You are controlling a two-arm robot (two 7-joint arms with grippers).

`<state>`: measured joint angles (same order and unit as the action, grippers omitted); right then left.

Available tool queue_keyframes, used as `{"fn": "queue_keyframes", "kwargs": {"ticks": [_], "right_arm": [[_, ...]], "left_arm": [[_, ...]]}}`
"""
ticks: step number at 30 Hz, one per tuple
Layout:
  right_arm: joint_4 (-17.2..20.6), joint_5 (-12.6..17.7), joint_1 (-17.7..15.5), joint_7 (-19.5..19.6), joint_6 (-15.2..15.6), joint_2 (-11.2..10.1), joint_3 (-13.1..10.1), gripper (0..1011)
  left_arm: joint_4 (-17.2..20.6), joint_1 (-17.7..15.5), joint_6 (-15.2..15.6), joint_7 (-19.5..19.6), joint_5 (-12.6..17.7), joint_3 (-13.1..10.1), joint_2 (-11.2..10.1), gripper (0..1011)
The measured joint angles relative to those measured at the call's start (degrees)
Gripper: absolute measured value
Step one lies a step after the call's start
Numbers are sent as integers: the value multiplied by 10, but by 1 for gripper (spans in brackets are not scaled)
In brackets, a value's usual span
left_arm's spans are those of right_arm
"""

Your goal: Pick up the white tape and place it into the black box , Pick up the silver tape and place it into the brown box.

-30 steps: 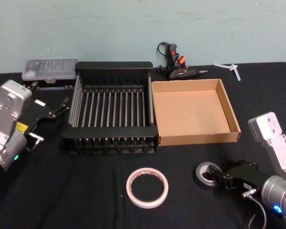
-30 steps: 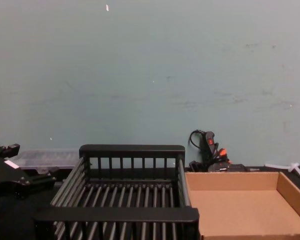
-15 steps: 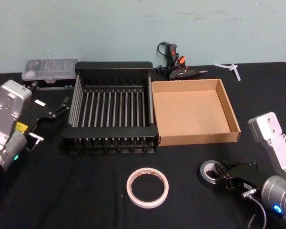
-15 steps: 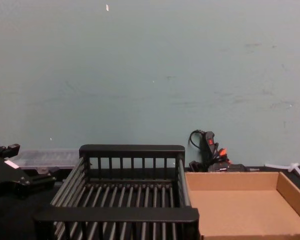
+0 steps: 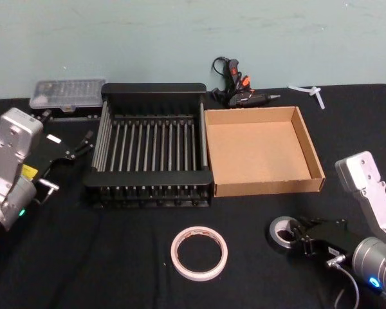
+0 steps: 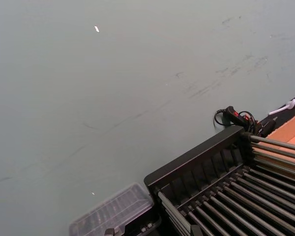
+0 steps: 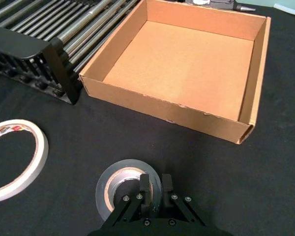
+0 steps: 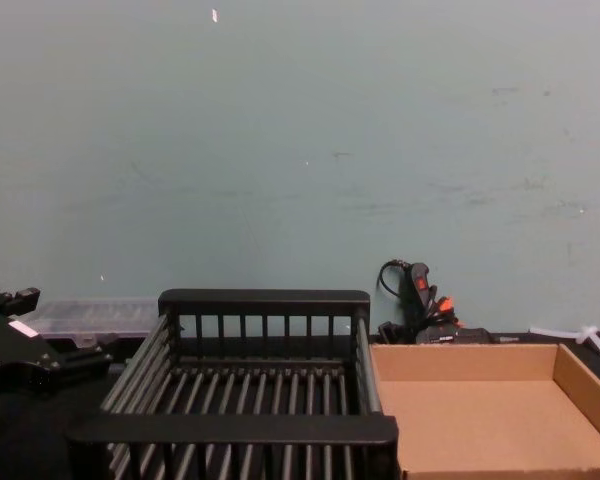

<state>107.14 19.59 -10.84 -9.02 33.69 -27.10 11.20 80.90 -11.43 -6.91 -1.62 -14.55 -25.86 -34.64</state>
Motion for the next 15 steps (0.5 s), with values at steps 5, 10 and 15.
{"fn": "queue_keyframes", "kwargs": {"ticks": [5,10,15], "right_arm": [[3,-4,-6,-11,-9,4,-3,150],[18,-8,-11,-23,-18,5,-9,150],[33,-11,-12,-32,-24,3,-16,150]], "left_arm": [[0,0,0,0,0,0,0,1001],[0,0,0,0,0,0,0,1001],[0,0,0,0,0,0,0,1001]]}}
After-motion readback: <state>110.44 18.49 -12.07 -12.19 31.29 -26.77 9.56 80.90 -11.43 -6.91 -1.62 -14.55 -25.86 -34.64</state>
